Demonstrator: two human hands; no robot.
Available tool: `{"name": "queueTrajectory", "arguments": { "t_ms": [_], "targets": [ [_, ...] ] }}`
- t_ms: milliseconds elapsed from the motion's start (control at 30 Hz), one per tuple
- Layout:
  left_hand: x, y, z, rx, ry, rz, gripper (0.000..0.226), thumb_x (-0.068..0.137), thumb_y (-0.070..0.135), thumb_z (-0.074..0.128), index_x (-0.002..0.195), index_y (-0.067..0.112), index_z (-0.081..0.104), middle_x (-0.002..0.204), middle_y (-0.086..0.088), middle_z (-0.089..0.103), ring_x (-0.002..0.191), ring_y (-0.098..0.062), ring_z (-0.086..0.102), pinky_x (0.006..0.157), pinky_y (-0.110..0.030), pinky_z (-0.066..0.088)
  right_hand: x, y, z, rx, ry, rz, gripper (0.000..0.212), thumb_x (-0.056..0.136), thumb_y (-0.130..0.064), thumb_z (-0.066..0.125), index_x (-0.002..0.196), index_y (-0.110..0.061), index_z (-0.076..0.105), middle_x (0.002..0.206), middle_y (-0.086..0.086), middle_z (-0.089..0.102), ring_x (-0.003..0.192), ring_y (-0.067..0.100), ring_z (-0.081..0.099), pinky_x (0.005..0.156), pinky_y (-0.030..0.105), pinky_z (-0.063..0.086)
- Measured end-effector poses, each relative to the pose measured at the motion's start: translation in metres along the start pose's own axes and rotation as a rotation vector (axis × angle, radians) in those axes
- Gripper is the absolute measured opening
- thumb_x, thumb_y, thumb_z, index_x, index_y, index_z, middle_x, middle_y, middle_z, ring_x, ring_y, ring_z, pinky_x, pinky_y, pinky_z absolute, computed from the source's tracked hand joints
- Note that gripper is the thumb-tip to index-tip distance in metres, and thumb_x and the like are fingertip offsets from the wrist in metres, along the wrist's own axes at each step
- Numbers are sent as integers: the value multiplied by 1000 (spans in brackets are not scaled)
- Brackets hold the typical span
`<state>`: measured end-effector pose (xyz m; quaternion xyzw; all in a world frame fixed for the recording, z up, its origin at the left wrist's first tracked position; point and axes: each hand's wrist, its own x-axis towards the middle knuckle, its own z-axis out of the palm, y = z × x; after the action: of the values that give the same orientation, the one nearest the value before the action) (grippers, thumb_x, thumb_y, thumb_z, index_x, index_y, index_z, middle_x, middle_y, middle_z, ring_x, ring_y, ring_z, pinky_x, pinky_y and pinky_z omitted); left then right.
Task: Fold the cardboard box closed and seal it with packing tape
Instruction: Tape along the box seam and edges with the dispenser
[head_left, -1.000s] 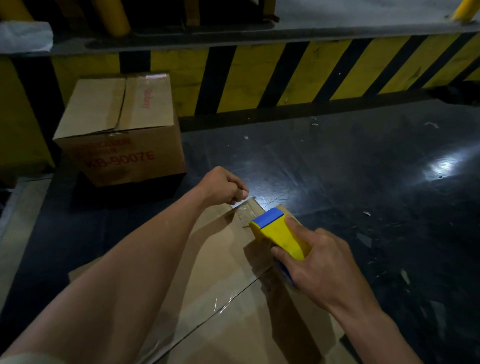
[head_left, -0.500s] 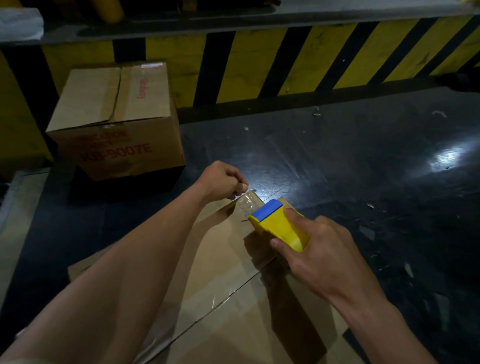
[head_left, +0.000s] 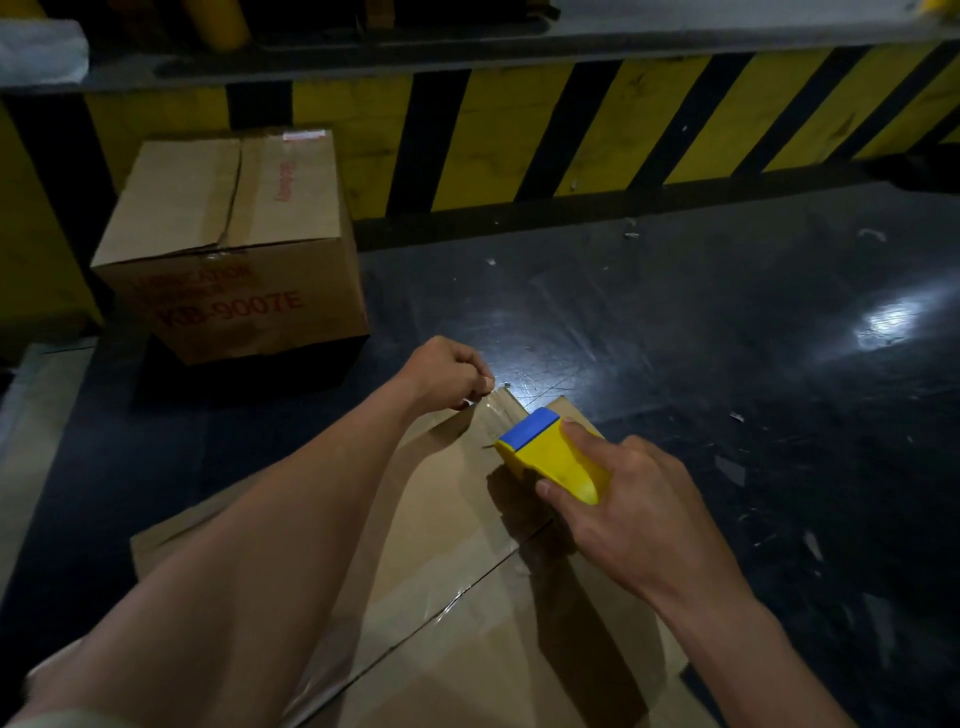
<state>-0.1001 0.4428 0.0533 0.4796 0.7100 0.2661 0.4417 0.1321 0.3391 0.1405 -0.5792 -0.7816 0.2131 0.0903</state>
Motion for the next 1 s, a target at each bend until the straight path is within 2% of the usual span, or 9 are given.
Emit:
{"name": "queueTrajectory", "arguments": {
  "t_ms": [133,233,400,467,533,633,733,900,1000],
  "targets": [
    [-1,0,3,-47,-12,-55,14,88,5,66,77,8,75,73,-6,67,68,-16,61,60,-26,50,1,1,1,5,10,2,67,84,-60,61,145,-38,41,91,-3,40,100,23,55,74,29,36],
    [-1,3,3,-64,-46,-120,11,88,8,67,88,2,76,79,-11,64,69,-19,56,63,-29,45,1,2,1,5,17,5,67,84,-60,61,144,-39,42,90,-3,40,100,24,55,73,29,36],
    [-2,4,2,-10,-97,-178,16,91,19,67,104,11,73,100,-3,68,92,-18,63,77,-34,49,3,2,3,1,23,8,67,84,-62,59,144,-39,42,92,-3,40,101,22,55,75,29,37],
    [-2,-5,-1,2,-91,-195,22,89,29,74,106,17,70,106,-3,67,99,-22,65,75,-34,50,3,2,3,-5,22,6,66,84,-62,59,144,-40,42,91,-4,40,100,22,55,73,28,35],
    [-4,-16,-2,27,-12,-138,21,86,31,80,101,22,69,104,-5,69,98,-22,67,75,-34,55,2,2,3,7,29,6,65,84,-61,60,143,-40,43,90,-4,41,99,21,54,73,28,35],
    [-14,-23,5,107,143,91,6,89,17,77,94,21,75,94,-1,75,91,-15,71,76,-25,55,1,3,4,12,35,-3,65,84,-61,60,143,-41,42,90,-4,41,96,20,53,73,28,37],
    [-28,-20,14,194,183,229,20,95,11,62,96,19,80,93,3,77,86,-6,69,79,-21,51,1,3,5,-4,41,-20,64,84,-62,59,142,-42,42,88,-5,40,86,15,46,71,28,35],
    [-39,-21,12,299,173,290,22,97,26,65,113,20,78,107,4,78,96,-8,70,91,-27,54,0,3,5,-5,38,-31,64,85,-61,59,143,-42,41,89,-6,40,88,16,48,71,28,34],
    [-40,-19,16,327,176,291,23,94,38,68,109,24,78,104,6,78,91,-8,70,86,-33,58,1,2,5,-24,35,-27,64,84,-62,59,142,-42,42,88,-5,39,93,20,53,70,27,32]
  ]
}}
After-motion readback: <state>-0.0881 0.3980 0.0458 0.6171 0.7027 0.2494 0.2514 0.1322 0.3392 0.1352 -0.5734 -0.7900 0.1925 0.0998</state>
